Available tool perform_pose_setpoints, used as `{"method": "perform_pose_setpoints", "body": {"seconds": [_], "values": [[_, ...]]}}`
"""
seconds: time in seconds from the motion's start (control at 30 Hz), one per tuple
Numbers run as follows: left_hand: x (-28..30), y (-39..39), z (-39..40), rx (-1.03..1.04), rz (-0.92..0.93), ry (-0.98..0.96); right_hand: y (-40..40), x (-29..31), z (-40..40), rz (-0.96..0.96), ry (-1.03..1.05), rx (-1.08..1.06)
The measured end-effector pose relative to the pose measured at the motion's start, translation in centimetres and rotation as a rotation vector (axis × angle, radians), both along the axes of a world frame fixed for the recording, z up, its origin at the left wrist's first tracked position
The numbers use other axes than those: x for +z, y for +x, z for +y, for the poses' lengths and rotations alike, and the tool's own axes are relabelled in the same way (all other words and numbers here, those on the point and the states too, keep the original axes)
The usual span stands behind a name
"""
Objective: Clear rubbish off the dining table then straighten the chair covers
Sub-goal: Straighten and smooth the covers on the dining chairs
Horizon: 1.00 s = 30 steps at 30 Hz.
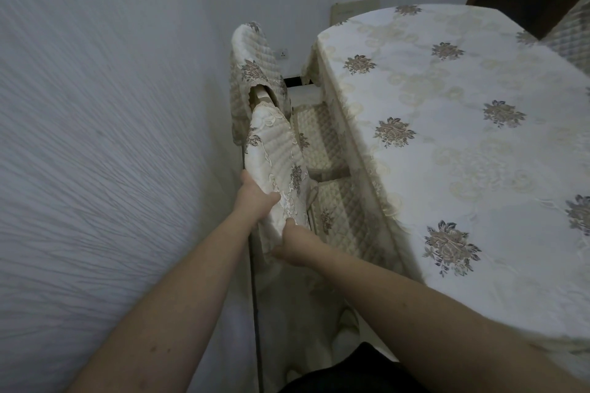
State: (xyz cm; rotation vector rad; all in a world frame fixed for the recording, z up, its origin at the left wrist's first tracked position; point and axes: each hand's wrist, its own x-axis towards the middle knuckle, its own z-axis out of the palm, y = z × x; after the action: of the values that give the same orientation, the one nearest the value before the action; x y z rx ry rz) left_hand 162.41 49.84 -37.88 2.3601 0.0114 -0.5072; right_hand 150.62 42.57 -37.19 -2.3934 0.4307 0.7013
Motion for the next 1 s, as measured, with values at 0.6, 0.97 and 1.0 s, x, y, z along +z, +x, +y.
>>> {"method": "perform_pose_setpoints", "body": {"seconds": [0.6, 0.97, 1.0], "values": [[-0.1, 0.02, -0.01, 0.007, 0.012, -0.008, 0.01, 0.32, 0.05, 0.004, -0.012, -0.015], [-0.16, -0.22, -0.05, 0.026, 0.015, -0.019, 0.48, 0.0, -0.23, 0.014, -0.046, 0.015], [-0.23, -0.22, -0.04, 0.025, 0.011, -0.017, 0.46, -0.06, -0.25, 0.011, -0.047, 0.02]]}}
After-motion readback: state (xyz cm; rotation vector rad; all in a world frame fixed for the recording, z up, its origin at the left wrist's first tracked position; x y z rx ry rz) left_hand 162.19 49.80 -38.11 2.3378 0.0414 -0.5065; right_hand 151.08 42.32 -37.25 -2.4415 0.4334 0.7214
